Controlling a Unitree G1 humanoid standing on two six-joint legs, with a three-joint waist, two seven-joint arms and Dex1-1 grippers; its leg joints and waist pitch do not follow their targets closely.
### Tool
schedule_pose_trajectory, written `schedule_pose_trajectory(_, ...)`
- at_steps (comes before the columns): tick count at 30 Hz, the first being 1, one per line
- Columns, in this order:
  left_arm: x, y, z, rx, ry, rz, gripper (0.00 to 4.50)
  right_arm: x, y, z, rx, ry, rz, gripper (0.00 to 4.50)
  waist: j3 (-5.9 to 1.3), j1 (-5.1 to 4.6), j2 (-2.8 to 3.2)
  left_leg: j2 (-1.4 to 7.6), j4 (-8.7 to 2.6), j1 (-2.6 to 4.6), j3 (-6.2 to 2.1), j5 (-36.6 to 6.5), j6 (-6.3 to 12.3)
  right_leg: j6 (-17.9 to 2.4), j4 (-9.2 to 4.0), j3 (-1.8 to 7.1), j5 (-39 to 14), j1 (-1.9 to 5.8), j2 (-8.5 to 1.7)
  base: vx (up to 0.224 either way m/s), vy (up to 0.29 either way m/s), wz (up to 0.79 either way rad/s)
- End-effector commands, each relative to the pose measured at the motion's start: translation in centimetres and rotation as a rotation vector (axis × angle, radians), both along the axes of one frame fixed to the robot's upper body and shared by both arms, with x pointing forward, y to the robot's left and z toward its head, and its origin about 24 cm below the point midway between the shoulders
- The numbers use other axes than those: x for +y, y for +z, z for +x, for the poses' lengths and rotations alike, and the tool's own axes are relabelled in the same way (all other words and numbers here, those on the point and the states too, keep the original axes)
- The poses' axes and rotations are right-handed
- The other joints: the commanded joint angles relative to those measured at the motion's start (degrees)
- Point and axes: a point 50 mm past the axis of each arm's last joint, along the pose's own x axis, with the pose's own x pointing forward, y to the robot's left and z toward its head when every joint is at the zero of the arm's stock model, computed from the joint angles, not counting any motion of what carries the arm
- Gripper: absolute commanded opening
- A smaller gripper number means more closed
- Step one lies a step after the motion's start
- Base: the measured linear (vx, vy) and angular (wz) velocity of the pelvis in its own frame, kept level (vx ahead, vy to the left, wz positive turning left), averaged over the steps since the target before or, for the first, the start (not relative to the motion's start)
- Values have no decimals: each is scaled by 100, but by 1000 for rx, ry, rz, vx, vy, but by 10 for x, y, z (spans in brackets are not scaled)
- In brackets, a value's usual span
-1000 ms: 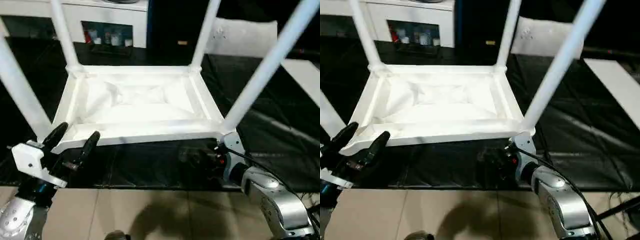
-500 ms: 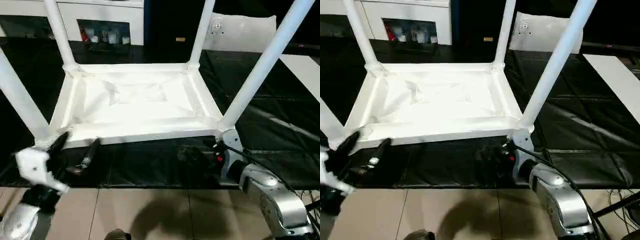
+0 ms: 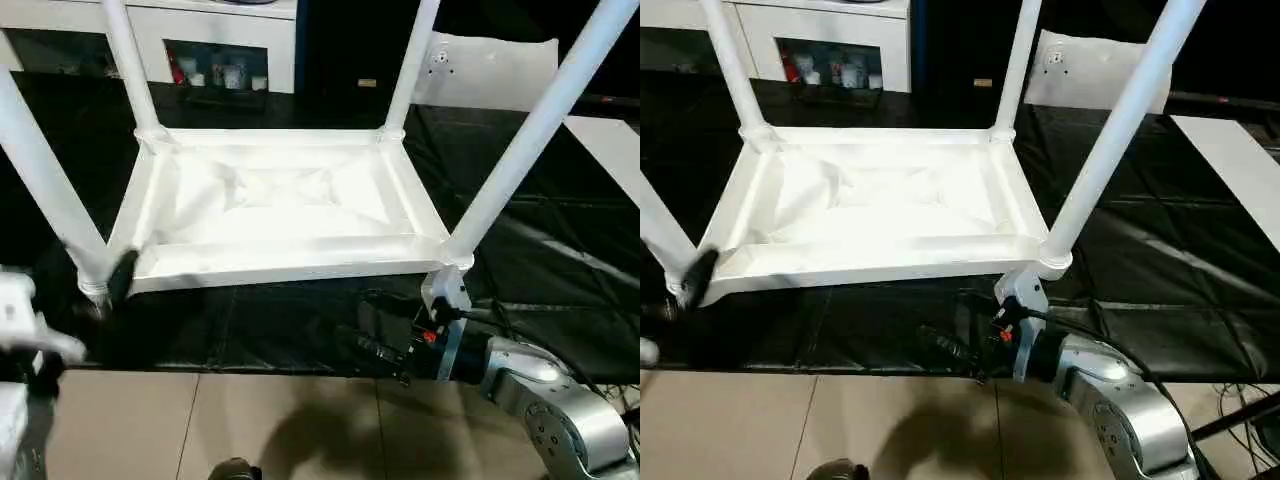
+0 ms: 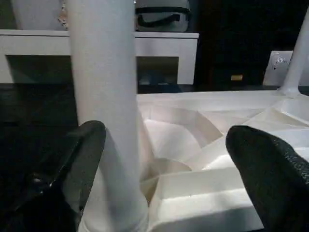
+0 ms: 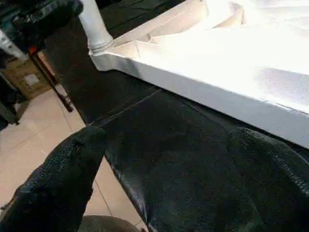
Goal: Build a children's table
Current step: Rotate table base
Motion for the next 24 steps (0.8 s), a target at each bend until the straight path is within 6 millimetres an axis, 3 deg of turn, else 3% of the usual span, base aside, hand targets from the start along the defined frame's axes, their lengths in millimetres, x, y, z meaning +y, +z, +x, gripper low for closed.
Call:
schedule_pose_trajectory(1,5,-3,7,30,5,9,448,-4,-3,1,8,-22,-19,450,-207,-1,112,276,-534,158,-123,-1590,-306,-719,-456,185,-202,-21,-343,0,0,0)
schedule_pose_trajectory(2,5,-3,7,30,5,9,448,-4,-3,1,8,-22,-19,450,-221,4,113,271,-518,181,-118,-1574,-299,-755,-444,188,-89,-26,-346,0,0,0)
schedule_pose_trajectory(3,13,-4,15,40,33,15,448,-5,-3,1,12,-34,-20,450,-231,7,129,279,-520,155,-130,-1479,-280,-789,-420,180,92,12,-358,0,0,0)
schedule_pose_trajectory(5,16,-4,19,42,39,17,448,-5,-3,1,12,-40,-24,450,-246,14,135,257,-496,188,-110,-1457,-256,-804,-422,183,181,-9,-344,0,0,0)
schedule_pose_trajectory(8,18,-4,32,42,30,-17,448,-10,-11,5,31,-123,-75,450,-261,32,132,271,-497,169,-119,-1281,-254,-866,-396,170,359,26,-362,0,0,0)
schedule_pose_trajectory(9,18,-4,35,42,33,-25,448,-11,-13,7,35,-141,-87,450,-260,38,147,266,-499,189,-107,-1326,-295,-910,-405,167,281,1,-361,0,0,0)
schedule_pose_trajectory(13,21,-4,40,36,72,-40,448,-13,-14,9,36,-164,-97,450,-281,54,171,275,-502,180,-114,-1414,-344,-971,-393,166,256,31,-373,0,0,0)
schedule_pose_trajectory(15,24,-5,40,31,113,-41,448,-14,-12,9,29,-160,-93,450,-300,59,137,282,-483,159,-112,-1204,-265,-973,-370,163,595,64,-374,0,0,0)
schedule_pose_trajectory(17,26,-6,41,22,133,-44,448,-14,-11,9,22,-154,-89,450,-312,66,140,269,-452,147,-107,-925,-167,-971,-348,153,985,77,-364,0,0,0)
schedule_pose_trajectory(18,26,-6,42,21,130,-41,448,-13,-10,8,16,-146,-82,450,-311,63,96,269,-450,147,-98,-916,-144,-965,-353,153,994,82,-361,0,0,0)
schedule_pose_trajectory(20,26,-6,43,21,120,-48,448,-12,-9,8,17,-134,-70,450,-310,73,128,277,-454,152,-104,-935,-137,-976,-349,151,935,77,-373,0,0,0)
schedule_pose_trajectory(24,28,-4,60,29,97,-51,448,-6,-6,7,10,-87,-45,450,-308,108,94,279,-463,185,-93,-1090,-127,-981,-375,160,556,53,-382,0,0,0)
